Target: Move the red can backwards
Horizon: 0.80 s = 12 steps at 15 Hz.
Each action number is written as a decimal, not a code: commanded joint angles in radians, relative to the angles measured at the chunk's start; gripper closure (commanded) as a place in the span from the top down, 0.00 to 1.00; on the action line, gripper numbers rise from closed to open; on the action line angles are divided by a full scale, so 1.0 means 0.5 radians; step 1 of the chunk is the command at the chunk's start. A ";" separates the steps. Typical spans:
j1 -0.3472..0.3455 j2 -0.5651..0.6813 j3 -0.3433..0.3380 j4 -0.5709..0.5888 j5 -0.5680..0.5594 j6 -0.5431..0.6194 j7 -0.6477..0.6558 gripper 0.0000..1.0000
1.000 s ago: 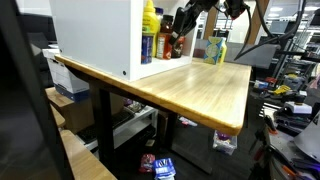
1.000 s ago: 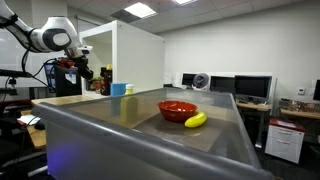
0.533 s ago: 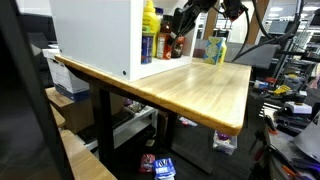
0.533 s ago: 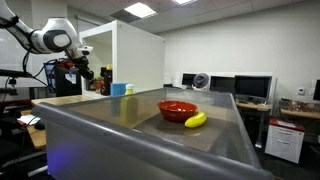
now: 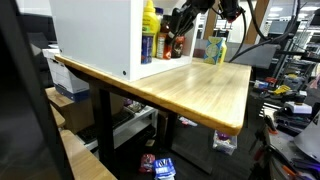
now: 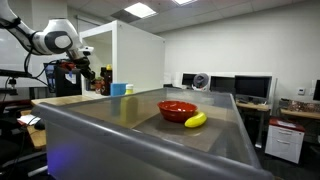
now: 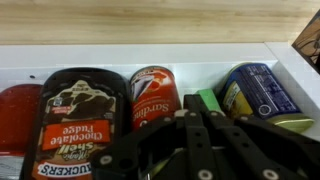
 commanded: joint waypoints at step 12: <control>-0.051 0.114 0.052 0.069 -0.036 0.141 0.168 0.00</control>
